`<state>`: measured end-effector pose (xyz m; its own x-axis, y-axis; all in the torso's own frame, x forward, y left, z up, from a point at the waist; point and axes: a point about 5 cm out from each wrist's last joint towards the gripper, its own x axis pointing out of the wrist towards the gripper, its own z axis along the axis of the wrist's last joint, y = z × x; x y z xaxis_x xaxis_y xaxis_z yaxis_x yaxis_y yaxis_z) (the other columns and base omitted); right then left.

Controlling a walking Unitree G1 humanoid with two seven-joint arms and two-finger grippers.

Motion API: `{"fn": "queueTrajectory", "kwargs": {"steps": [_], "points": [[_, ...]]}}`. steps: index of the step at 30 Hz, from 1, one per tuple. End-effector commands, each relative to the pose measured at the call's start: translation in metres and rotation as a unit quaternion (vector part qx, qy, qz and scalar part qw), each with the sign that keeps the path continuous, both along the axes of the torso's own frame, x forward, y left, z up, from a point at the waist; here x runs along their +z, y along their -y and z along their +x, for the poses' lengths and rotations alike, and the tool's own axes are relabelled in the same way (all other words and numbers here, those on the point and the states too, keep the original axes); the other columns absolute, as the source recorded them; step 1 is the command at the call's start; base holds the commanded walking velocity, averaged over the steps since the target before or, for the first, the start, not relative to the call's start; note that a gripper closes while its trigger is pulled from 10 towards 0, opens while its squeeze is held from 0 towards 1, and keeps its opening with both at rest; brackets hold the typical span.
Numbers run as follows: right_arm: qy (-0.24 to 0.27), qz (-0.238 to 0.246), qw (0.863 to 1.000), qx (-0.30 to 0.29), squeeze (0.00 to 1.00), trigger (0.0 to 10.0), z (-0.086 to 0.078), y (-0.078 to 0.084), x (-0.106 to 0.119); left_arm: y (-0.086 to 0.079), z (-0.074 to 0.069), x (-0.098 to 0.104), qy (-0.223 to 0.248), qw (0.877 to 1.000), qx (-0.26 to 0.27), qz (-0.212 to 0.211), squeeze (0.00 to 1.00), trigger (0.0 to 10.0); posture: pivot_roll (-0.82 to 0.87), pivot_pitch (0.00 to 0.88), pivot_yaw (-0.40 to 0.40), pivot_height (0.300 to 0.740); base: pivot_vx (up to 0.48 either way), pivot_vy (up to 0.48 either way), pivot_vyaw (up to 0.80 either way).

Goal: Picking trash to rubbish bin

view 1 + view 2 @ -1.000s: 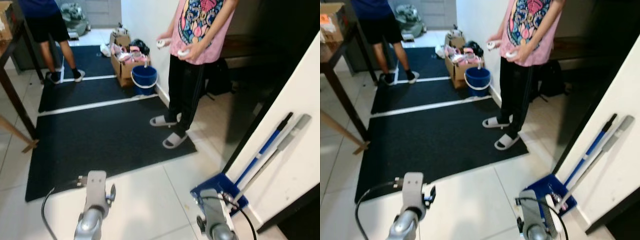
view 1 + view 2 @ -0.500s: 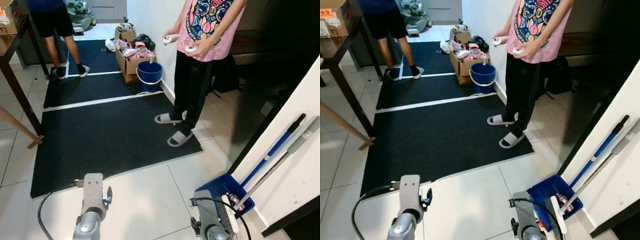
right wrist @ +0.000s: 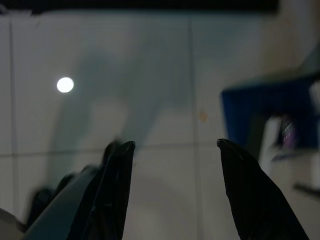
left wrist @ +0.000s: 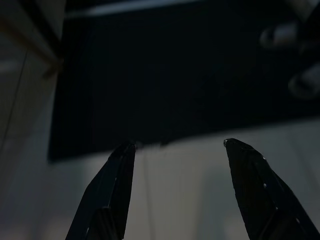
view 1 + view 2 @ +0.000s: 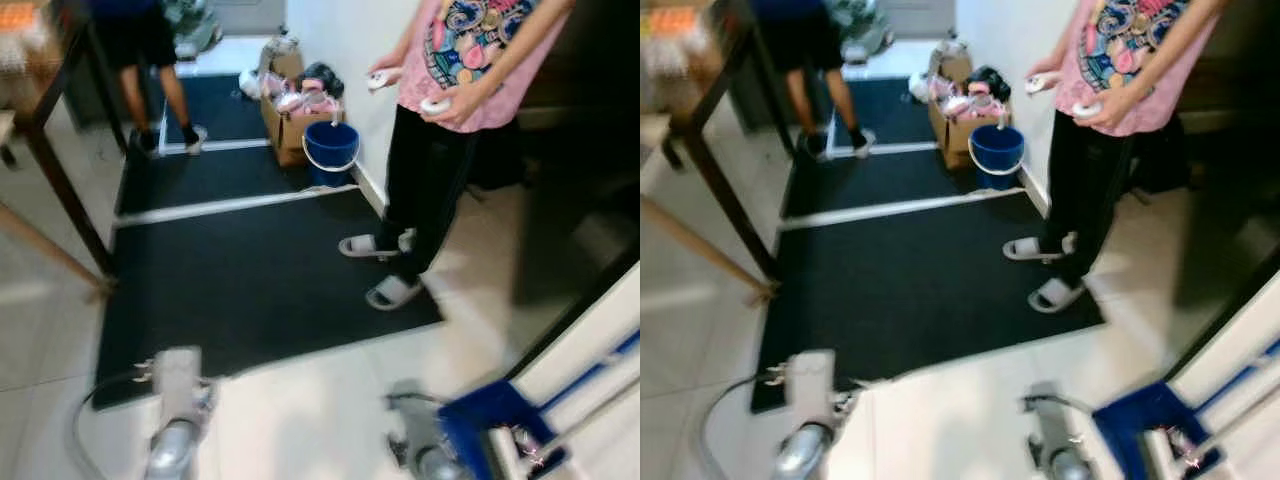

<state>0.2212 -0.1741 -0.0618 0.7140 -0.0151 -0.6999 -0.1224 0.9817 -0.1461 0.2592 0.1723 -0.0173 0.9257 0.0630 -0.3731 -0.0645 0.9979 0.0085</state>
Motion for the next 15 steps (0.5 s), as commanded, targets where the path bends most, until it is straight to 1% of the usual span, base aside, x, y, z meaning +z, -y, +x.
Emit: {"fn": "queueTrajectory", "kwargs": {"steps": [1,15], "points": [[-0.002,0.003,1.0,0.001,0.0,10.0,-0.001,-0.0035,-0.0009,-0.0037,-0.0135,-0.0116,-0.028,1.0,0.005,0.004,0.0,10.0,0.02,0.054,-0.016,0.74,0.42,0.0,0.0],[0.0,0.005,1.0,0.0,0.0,10.0,0.0003,-0.0051,-0.0003,-0.0043,-0.012,-0.0105,-0.028,1.0,0.004,0.005,0.0,10.0,0.02,0.055,-0.011,0.74,0.414,0.0,0.0]]}}
